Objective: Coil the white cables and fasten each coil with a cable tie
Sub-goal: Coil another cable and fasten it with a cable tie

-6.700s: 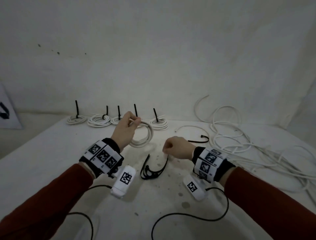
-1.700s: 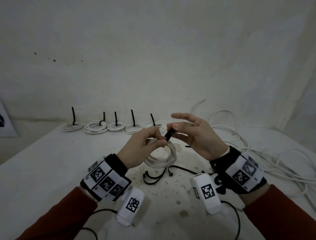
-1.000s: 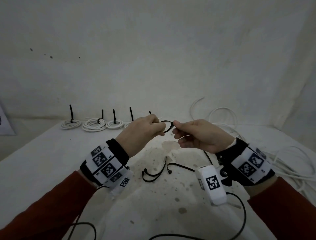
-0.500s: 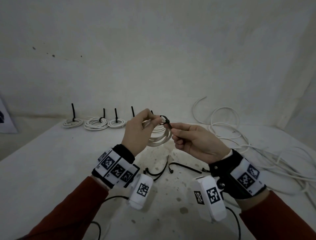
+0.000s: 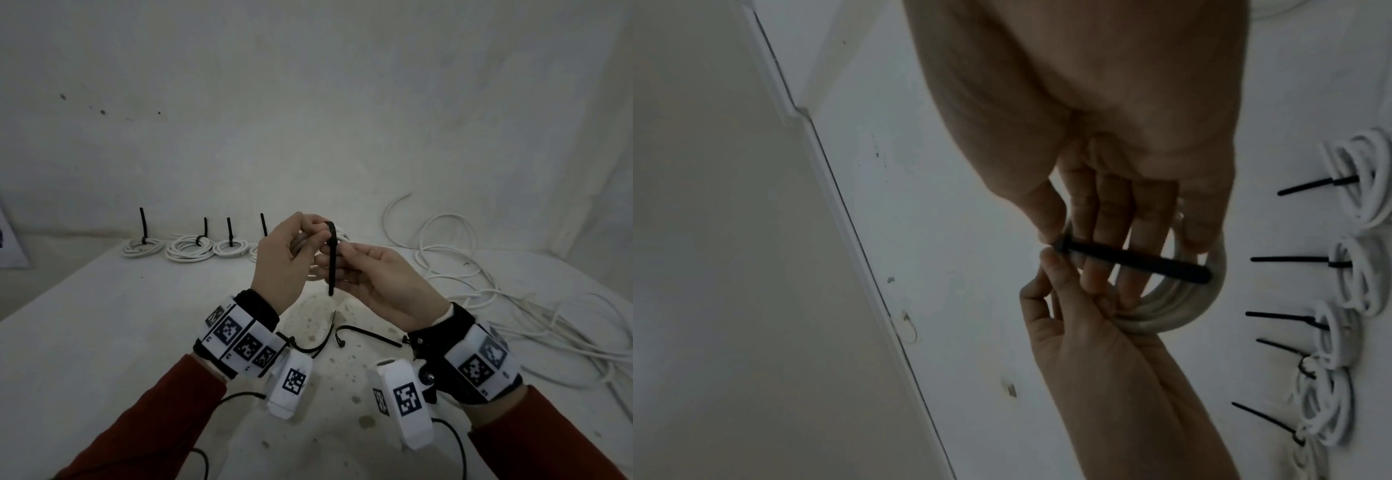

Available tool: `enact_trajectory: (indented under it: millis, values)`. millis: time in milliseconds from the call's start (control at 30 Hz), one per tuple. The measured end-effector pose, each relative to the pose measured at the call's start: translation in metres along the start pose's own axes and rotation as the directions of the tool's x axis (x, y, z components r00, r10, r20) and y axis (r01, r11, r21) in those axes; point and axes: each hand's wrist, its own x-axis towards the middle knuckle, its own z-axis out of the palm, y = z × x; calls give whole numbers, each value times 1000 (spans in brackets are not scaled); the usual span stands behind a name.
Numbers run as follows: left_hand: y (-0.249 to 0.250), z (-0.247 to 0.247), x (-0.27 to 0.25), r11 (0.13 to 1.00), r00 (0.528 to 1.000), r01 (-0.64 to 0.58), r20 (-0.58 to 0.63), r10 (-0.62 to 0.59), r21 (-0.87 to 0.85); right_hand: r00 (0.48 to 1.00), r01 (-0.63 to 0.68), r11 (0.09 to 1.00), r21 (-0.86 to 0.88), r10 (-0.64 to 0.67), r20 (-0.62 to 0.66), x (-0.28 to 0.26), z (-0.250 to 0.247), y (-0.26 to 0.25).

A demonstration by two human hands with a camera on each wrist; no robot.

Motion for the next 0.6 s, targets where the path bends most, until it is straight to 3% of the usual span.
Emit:
enact_trajectory:
  millis: [67,233,400,600]
  values:
    - [1,-1,-1,999,999,-36,10,36,-2,1000,-1,995,101,2,-9,1,4,1]
    - [-1,-6,-2,975,979,-197,76,189,106,996,-49,995,85,55,-66,0,8,4]
    - [2,-14,6,860,896,-442,182,406,255,994,-86,977,196,98,-53,-2,8,3]
    - [-5,-19,12,777,830,-546,327,452,312,980,-108,952,286,149,-129,-3,10,8]
